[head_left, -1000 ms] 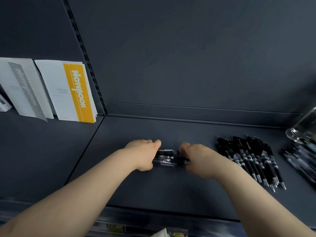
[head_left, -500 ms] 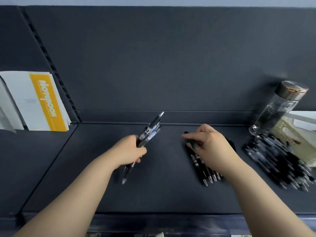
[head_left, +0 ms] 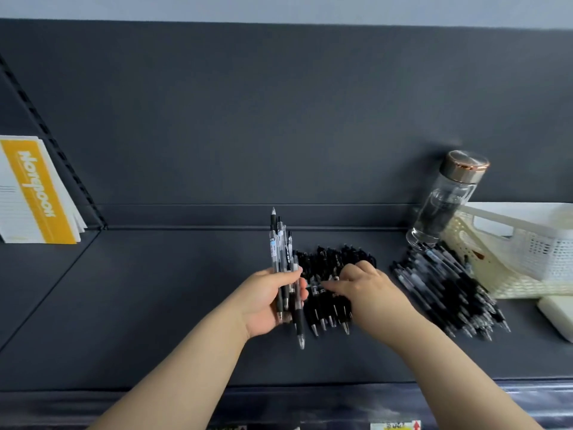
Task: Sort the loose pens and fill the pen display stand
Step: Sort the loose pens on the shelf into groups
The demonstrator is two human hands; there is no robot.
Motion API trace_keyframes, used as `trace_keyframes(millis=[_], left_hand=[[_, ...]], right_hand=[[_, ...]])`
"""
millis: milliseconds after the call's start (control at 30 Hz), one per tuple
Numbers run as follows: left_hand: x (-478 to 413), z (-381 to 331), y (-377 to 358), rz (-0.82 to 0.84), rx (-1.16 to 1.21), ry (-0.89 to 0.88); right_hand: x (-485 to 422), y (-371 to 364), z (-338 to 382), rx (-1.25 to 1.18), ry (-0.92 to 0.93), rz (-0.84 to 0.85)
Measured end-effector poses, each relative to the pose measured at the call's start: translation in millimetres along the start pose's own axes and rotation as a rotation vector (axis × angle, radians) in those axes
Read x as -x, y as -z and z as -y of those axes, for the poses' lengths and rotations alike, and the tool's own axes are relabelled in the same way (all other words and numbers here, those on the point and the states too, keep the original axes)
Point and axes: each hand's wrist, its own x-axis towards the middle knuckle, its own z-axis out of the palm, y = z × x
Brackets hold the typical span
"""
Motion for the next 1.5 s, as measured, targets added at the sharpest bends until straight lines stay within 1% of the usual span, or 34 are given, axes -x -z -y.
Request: trace_keyframes(millis=[33, 67, 133, 167, 200, 233, 300, 400, 433, 500, 567, 633, 767, 967, 1200, 1367, 1500], left_hand=[[-0.4, 1.1, -3.5, -0.004, 0.013, -0.001], [-0.8, 2.2, -6.9, -0.008, 0.024, -0.005], [-1.5, 4.9, -12.6, -0.019, 0.034, -0.017], [-2.1, 6.5, -15.3, -0.025, 0.036, -0.025], [-2.1, 7.8, -18.8, -0.028, 0.037, -0.030], [-2.1, 9.1, -22.4, -0.027, 0.040, -0.035], [-0.5, 10.9, -31.3, -0.020, 0.052, -0.044], [1.2, 14.0, -41.3, -0.013, 0.048, -0.067], [1.1, 15.2, -42.2, -0.009, 0.048, -0.079], [0.7, 17.6, -42.3, -0.001, 0.062, -0.100], [1.3, 19.9, -43.1, 0.002, 0.059, -0.119], [2.4, 22.7, -46.3, 0.006, 0.033, -0.123], [5.7, 26.3, -55.3, 0.003, -0.032, -0.141], [8.4, 29.1, -65.9, 0.076, -0.099, -0.131], [3.8, 33.3, -92.7, 0.123, -0.193, -0.141], [-6.1, 40.4, -111.5, 0.129, -0.208, -0.114], [-11.6, 43.3, -126.8, 0.107, -0.156, -0.145]], right_hand=[[1.6, -1.9, -1.9, -0.013, -0.010, 0.002], [2.4, -4.0, -4.4, -0.052, -0.011, -0.039], [6.0, -5.1, -5.6, -0.233, 0.013, -0.259], [8.0, -2.6, -3.6, -0.354, 0.010, -0.342], [10.0, 1.0, 0.3, -0.480, -0.001, -0.362], [11.9, 5.2, 5.9, -0.607, -0.020, -0.321], [13.4, 9.6, 15.9, -0.820, -0.081, -0.187], [13.3, 7.7, 16.1, -0.918, -0.135, -0.098], [13.7, 7.3, 13.7, -0.969, -0.153, -0.084], [14.7, 8.1, 8.2, -1.152, -0.207, -0.080], [14.5, 10.2, 3.3, -1.383, -0.266, -0.111], [12.8, 12.5, -1.0, -1.524, -0.290, -0.127], [10.3, 13.1, -3.5, -1.531, -0.269, -0.098], [12.7, 16.1, -11.9, -1.557, -0.304, -0.132], [23.2, 13.6, -30.2, -1.599, -0.359, -0.278], [31.8, 14.0, -47.3, -1.458, -0.401, -0.340], [39.0, 15.7, -59.9, -1.461, -0.384, -0.401]])
